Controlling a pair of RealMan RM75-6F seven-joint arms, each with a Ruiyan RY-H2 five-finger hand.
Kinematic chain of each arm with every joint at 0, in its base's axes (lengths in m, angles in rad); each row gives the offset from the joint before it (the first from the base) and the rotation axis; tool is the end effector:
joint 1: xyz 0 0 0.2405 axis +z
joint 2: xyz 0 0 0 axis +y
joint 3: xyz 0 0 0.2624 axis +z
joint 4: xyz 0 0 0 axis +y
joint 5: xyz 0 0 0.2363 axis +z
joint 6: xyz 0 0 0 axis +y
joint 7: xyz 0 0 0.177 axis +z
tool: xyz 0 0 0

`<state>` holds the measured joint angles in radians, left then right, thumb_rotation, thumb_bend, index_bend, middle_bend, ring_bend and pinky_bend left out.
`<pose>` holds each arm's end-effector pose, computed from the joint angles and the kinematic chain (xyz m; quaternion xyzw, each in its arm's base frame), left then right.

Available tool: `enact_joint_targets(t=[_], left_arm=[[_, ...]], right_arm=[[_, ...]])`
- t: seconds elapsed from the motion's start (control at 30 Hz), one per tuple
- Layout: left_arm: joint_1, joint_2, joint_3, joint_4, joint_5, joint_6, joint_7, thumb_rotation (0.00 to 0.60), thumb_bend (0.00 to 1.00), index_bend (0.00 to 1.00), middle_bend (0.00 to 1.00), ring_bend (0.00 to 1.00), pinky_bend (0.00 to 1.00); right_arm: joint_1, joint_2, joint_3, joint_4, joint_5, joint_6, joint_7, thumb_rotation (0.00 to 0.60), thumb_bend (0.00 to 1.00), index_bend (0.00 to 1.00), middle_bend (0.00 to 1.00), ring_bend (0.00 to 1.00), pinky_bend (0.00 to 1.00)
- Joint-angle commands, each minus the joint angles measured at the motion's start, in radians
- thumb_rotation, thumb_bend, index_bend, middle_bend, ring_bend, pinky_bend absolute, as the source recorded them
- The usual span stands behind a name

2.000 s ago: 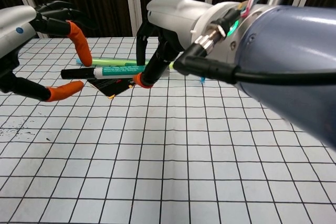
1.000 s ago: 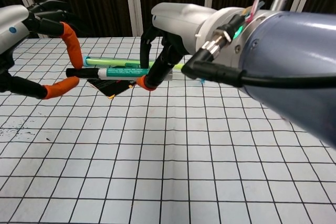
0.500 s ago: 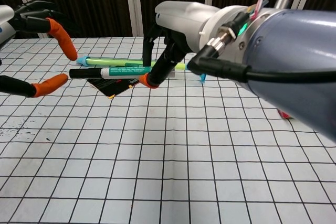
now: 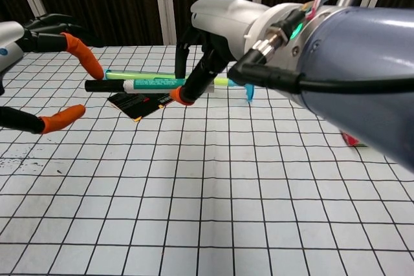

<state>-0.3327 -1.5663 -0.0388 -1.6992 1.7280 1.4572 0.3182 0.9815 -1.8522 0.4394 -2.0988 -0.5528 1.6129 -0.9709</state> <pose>-0.1323 0.2397 -0.0024 -0.6592 -0.3050 -0.5533 0.4078 0.0507 -0.2847 -0.0363 0.6547 -0.4894 0.4140 0.4005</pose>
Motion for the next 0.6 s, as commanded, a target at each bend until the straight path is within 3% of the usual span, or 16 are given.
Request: enact_joint_targets(t=[0.03, 0.6], left_arm=[[-0.002, -0.006, -0.004, 0.003, 0.007, 0.006, -0.004, 0.6, 0.48, 0.44, 0.18, 0.0, 0.03], [-0.011, -0.05, -0.022, 0.04, 0.001, 0.007, -0.003, 0.6, 0.48, 0.5, 0.21, 0.0, 0.03]], right_arm=[[0.0, 0.001, -0.001, -0.004, -0.002, 0.0, 0.002, 0.6, 0.49, 0.66, 0.07, 0.16, 0.17], [-0.017, 0.022, -0.015, -0.024, -0.007, -0.019, 0.035, 0.6, 0.49, 0.67, 0.07, 0.16, 0.17]])
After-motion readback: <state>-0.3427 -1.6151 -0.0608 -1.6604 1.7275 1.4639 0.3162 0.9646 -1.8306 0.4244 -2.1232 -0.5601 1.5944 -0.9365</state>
